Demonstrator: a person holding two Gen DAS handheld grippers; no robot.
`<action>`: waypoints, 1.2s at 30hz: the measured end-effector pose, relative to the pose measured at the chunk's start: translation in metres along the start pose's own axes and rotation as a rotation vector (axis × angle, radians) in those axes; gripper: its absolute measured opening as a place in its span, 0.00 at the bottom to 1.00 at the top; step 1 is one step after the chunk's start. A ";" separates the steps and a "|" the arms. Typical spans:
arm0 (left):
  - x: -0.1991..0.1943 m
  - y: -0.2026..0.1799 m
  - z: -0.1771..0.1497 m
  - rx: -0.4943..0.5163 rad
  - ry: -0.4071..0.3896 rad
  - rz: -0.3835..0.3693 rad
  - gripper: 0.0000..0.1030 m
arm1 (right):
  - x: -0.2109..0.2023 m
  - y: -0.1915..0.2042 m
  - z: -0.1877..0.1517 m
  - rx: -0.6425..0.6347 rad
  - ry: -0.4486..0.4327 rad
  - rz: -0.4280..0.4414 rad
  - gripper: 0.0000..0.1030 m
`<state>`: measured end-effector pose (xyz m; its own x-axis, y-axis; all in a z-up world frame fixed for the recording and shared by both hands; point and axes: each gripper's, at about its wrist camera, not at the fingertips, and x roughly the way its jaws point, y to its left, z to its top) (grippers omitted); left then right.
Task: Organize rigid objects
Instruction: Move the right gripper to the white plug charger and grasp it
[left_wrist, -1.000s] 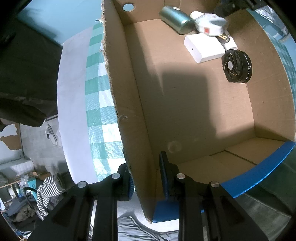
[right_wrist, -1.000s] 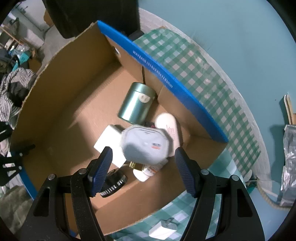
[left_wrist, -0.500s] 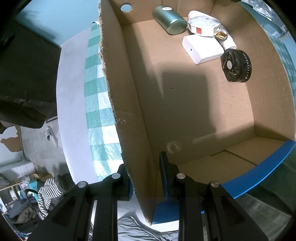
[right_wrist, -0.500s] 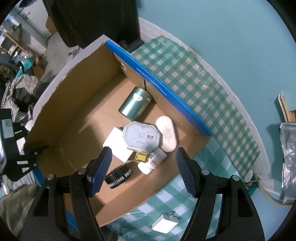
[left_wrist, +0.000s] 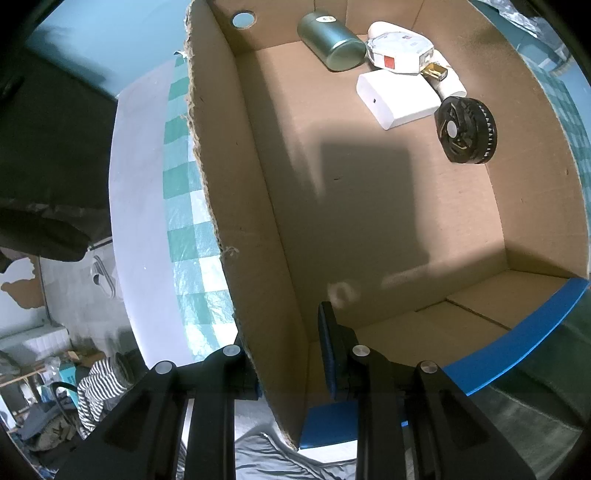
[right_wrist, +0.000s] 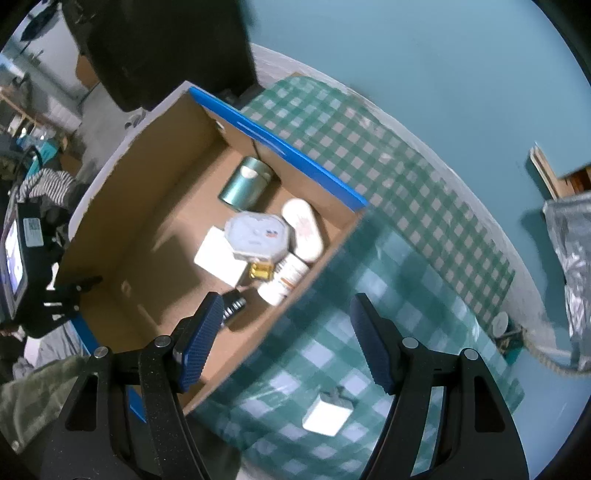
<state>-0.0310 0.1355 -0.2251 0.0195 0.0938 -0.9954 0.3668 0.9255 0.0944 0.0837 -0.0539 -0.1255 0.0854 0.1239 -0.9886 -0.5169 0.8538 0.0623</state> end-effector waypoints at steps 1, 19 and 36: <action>0.000 0.000 -0.001 -0.001 0.000 -0.001 0.23 | 0.000 -0.002 -0.003 0.008 0.003 0.000 0.70; -0.002 0.001 -0.004 0.004 -0.007 -0.006 0.23 | 0.028 -0.048 -0.089 0.220 0.085 -0.019 0.70; -0.004 0.006 -0.006 0.010 -0.011 -0.006 0.23 | 0.099 -0.073 -0.163 0.377 0.163 -0.003 0.70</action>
<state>-0.0342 0.1432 -0.2208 0.0272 0.0842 -0.9961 0.3759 0.9224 0.0882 -0.0085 -0.1863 -0.2506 -0.0649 0.0654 -0.9957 -0.1655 0.9833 0.0754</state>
